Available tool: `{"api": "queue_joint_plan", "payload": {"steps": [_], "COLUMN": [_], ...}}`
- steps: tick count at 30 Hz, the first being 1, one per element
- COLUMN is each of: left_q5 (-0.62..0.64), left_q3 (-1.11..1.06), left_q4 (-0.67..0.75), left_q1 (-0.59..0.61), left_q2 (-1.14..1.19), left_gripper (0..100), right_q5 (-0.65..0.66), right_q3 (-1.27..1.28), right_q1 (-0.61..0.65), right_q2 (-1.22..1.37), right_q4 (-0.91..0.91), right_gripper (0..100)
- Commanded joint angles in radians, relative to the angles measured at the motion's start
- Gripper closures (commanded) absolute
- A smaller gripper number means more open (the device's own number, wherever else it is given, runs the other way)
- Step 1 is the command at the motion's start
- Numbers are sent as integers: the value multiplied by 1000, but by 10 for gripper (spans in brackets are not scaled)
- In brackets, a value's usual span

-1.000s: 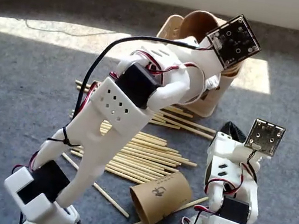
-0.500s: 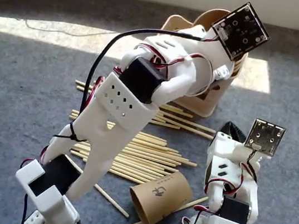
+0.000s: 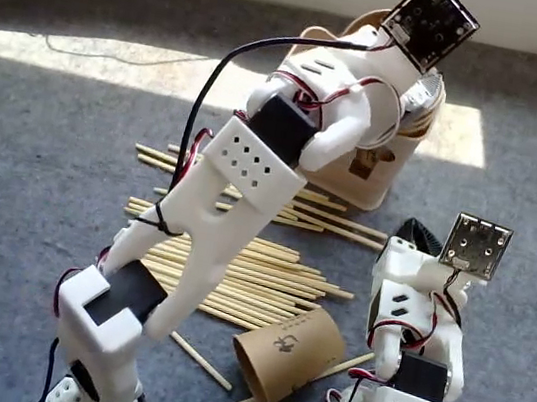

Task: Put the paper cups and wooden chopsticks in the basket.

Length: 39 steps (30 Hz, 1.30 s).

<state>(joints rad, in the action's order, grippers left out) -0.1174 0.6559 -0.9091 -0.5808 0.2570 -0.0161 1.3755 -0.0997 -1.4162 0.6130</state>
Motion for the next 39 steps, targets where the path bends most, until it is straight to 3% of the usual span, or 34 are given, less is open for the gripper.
{"api": "queue_joint_plan", "payload": {"steps": [1,8,18,27,33,39], "left_q5": [9,5,5,2,-95,-103], "left_q3": [10,12,10,50,45,51], "left_q4": [81,199,193,-218,-428,-600], "left_q1": [7,-18,-36,-28,-13,-1], "left_q2": [19,41,30,-84,-173,-186], "left_gripper": [856,856,856,856,856,856], "right_q5": [3,3,3,3,3,3], "right_q3": [-4,-4,-4,-4,-4,-4], "right_q1": [-7,-7,-7,-10,-12,-12], "right_q2": [-8,-8,-8,-10,-10,-10], "right_q4": [-30,-30,-30,-30,-30,-30], "right_gripper": [989,989,989,989,989,989]}}
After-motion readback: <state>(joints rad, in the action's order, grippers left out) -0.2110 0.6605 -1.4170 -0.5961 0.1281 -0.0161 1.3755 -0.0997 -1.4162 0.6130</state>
